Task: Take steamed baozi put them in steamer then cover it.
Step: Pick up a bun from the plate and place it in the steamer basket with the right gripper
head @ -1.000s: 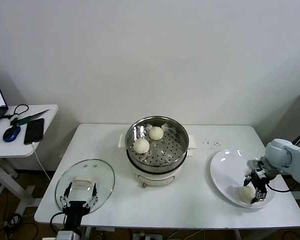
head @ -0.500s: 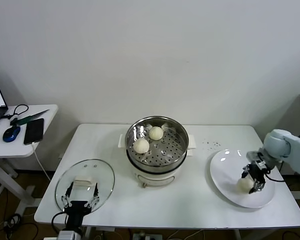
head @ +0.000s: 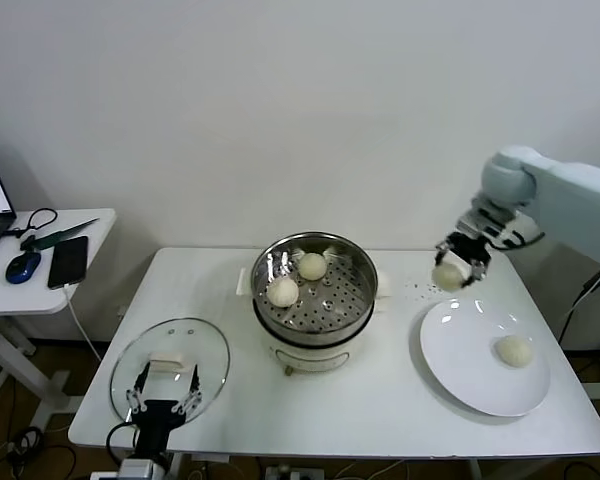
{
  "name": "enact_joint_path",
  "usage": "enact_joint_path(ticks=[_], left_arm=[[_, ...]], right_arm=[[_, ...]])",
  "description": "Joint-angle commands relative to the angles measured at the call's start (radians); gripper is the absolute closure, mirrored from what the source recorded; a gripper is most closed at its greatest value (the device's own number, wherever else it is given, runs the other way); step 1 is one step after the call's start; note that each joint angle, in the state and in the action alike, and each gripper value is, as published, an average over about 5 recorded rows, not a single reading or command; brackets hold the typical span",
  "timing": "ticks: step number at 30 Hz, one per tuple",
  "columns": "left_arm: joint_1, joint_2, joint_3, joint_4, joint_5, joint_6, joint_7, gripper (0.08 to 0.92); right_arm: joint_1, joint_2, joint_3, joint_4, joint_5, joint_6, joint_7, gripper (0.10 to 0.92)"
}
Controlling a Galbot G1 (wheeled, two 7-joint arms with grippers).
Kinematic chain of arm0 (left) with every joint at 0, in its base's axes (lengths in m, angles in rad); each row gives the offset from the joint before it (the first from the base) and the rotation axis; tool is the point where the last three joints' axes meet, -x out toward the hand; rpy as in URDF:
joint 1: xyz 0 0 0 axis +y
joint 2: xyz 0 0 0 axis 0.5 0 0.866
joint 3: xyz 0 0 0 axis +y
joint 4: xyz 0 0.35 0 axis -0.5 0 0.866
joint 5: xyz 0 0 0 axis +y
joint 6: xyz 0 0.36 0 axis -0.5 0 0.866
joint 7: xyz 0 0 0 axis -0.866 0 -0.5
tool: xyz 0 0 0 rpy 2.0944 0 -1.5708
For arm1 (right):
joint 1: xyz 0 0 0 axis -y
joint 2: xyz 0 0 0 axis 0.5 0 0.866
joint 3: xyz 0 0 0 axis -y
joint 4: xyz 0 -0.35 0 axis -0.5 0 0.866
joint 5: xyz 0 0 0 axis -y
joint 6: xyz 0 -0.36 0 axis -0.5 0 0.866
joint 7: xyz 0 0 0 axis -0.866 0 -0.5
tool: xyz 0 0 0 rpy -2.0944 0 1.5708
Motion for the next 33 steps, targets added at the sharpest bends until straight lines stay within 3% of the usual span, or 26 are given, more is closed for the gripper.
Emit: enact_joint_path(ticks=[1,14,33], left_arm=[[0.001,0.003,-0.002,0.002,-0.004,-0.001,0.0,0.177],[0.0,0.003,-0.003,-0.002,-0.006,0.005,0.0,0.177],[0.003,0.004,-0.012,-0.002,-0.01,0.004,0.001,0.177]], right_arm=[[0.116,0.325,0.016,-0.023,-0.008,0.168,-0.027,0.347],[-0.071,0.505,0.051,-0.02,-0.098,0.194,-0.02,0.35],[-0.179,0.498,0.022,0.021,-0.118,0.195,-0.012,0.347]])
